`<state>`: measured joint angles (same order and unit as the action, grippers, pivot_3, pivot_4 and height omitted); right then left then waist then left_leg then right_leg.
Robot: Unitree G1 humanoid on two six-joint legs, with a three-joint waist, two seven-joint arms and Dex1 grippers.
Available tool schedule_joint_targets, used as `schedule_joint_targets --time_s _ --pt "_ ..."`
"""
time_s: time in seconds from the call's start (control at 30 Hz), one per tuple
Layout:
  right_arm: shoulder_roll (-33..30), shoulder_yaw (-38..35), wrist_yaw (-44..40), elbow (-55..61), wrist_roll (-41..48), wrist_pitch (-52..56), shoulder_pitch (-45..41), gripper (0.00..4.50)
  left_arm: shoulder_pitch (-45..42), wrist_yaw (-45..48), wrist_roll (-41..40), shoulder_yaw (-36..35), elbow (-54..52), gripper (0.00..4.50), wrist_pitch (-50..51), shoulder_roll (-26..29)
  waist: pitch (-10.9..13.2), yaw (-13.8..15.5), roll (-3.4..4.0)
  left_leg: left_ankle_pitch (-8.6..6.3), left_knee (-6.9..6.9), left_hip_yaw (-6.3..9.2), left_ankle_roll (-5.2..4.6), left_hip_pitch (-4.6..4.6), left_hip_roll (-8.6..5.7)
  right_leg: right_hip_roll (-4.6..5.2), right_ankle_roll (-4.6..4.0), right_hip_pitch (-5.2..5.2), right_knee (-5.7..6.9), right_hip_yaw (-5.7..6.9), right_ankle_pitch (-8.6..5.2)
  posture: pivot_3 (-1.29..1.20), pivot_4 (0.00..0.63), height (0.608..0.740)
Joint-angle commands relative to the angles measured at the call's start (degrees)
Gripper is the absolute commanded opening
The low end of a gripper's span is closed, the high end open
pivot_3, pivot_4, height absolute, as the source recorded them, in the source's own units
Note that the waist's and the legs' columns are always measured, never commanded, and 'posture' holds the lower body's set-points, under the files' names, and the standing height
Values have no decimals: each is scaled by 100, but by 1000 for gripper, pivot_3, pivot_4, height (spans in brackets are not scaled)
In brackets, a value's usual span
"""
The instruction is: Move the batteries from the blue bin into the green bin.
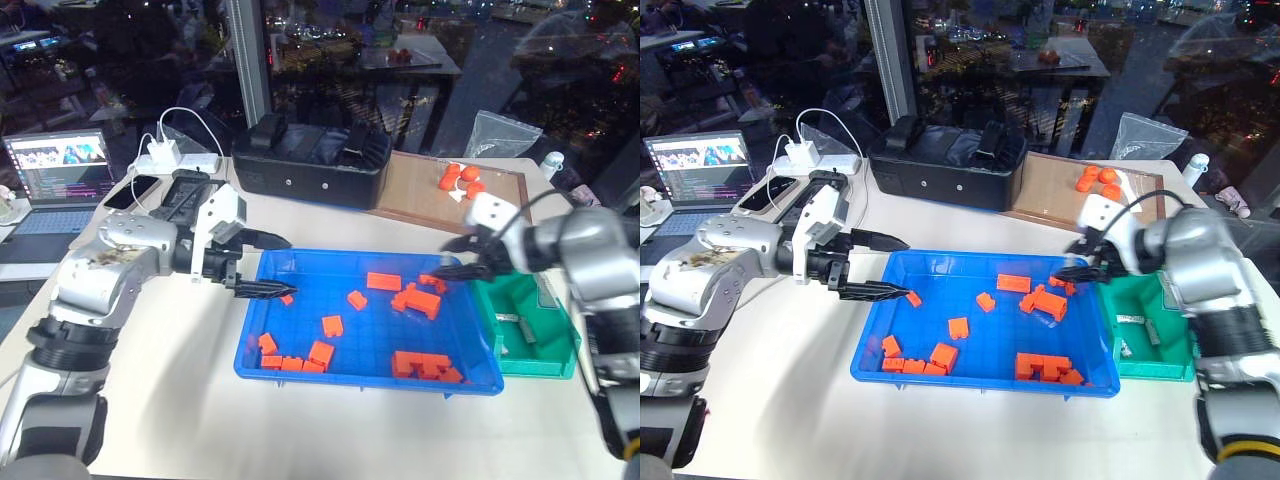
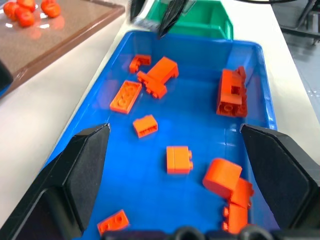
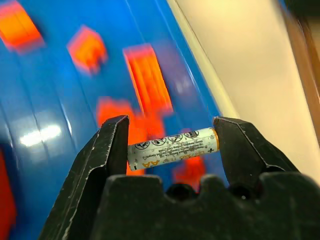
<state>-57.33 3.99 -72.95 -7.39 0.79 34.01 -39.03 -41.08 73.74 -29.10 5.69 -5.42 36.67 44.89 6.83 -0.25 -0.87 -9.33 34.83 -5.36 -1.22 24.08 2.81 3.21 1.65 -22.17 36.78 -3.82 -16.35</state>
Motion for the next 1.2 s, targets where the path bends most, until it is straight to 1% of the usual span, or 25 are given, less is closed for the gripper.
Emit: schedule_joint_targets --time_s 0.03,0.13,0.3,0.33,0.4,0.47,0.57,0.63,0.7,0.8,0.9,0.93,1.0,1.07,1.13,1.2 --pt "-351 -308 123 344 102 205 191 2471 -231 44 90 19 113 4500 -206 -82 0 -61 0 0 -2 2 0 -1 1 -1 0 1 -1 -2 0 0 150 740" --pt "-496 -259 227 313 58 163 497 2471 -295 76 158 116 208 4500 -310 -194 0 -98 -1 -1 -5 7 -1 -9 3 -7 0 3 -1 -12 0 0 150 740" --pt "-638 -5 386 23 -214 -151 974 2471 -287 -206 612 320 247 4500 -559 -250 1 -58 0 0 1 5 -1 -10 0 -6 2 6 -1 -12 -1 0 150 740" --pt "-653 7 413 -5 -230 -169 1015 3271 -256 -248 683 336 237 4500 -606 -245 1 -56 0 0 1 4 -1 -7 -3 -3 3 4 -1 -13 -1 0 150 740" --pt "-672 3 439 -25 -235 -200 1070 3734 -206 -338 789 335 217 4500 -663 -247 1 -55 1 0 3 4 -1 -6 -3 -2 4 4 -1 -13 -2 0 150 740" --pt "-672 -62 411 53 -141 -140 1062 4431 -173 -357 741 252 200 4500 -631 -254 1 -54 1 0 3 6 -1 -6 -4 -2 5 4 -1 -13 -1 0 150 740" --pt "-648 -219 332 153 111 33 966 4431 -130 -533 909 198 245 4500 -914 -266 1 -54 1 0 2 9 -1 -6 -2 -2 5 5 -2 -12 -1 0 150 740" --pt "-767 -342 138 233 330 180 753 4431 -183 -667 974 167 378 4500 -878 -273 1 -52 1 0 1 11 -1 -6 -2 -2 5 5 -1 -12 -1 0 150 740" --pt "-909 -676 -8 253 664 417 554 4431 -184 -691 891 33 412 4500 -899 -254 6 -57 8 0 2 12 -1 -7 -2 -2 5 4 0 -13 -1 0 150 740" --pt "-967 -1473 -26 196 1236 579 642 4431 -101 -788 784 -222 376 4500 -825 -193 7 -44 10 0 -2 13 -1 -6 0 -2 5 4 -3 -11 -1 0 150 740" --pt "-451 -2613 381 204 1783 164 932 4431 116 -1123 822 -536 283 4500 -923 -213 2 -35 2 -1 -5 15 -1 -6 2 -2 4 12 -10 -2 -1 0 150 740" --pt "-229 -2932 560 237 1977 194 984 4431 181 -1338 860 -653 254 4500 -958 -284 2 -37 -2 -1 -7 16 -2 -10 2 -2 4 18 -14 -2 -1 0 150 740" --pt "274 -3550 968 552 2274 262 1363 4431 335 -1678 790 -893 212 4500 -757 -374 3 -37 -4 -1 -3 26 -2 -15 2 0 5 24 -9 -3 -1 0 150 740" --pt "565 -3865 1187 925 2426 448 1933 4431 512 -1832 714 -1107 214 4500 -725 -404 3 -10 -4 -1 0 35 -2 -23 1 1 7 38 -8 -2 0 0 150 740" --pt "691 -3914 1354 1190 2396 438 2474 4431 656 -2005 664 -1287 270 4500 -700 -454 3 -2 -3 -1 1 36 -2 -27 0 4 9 46 -9 0 0 0 150 740" --pt "785 -3902 1639 1415 2370 483 2798 4431 849 -2077 775 -1363 472 4500 -1004 -483 1 -1 0 -1 0 35 -2 -27 -3 12 14 45 -9 -2 -1 0 150 740"
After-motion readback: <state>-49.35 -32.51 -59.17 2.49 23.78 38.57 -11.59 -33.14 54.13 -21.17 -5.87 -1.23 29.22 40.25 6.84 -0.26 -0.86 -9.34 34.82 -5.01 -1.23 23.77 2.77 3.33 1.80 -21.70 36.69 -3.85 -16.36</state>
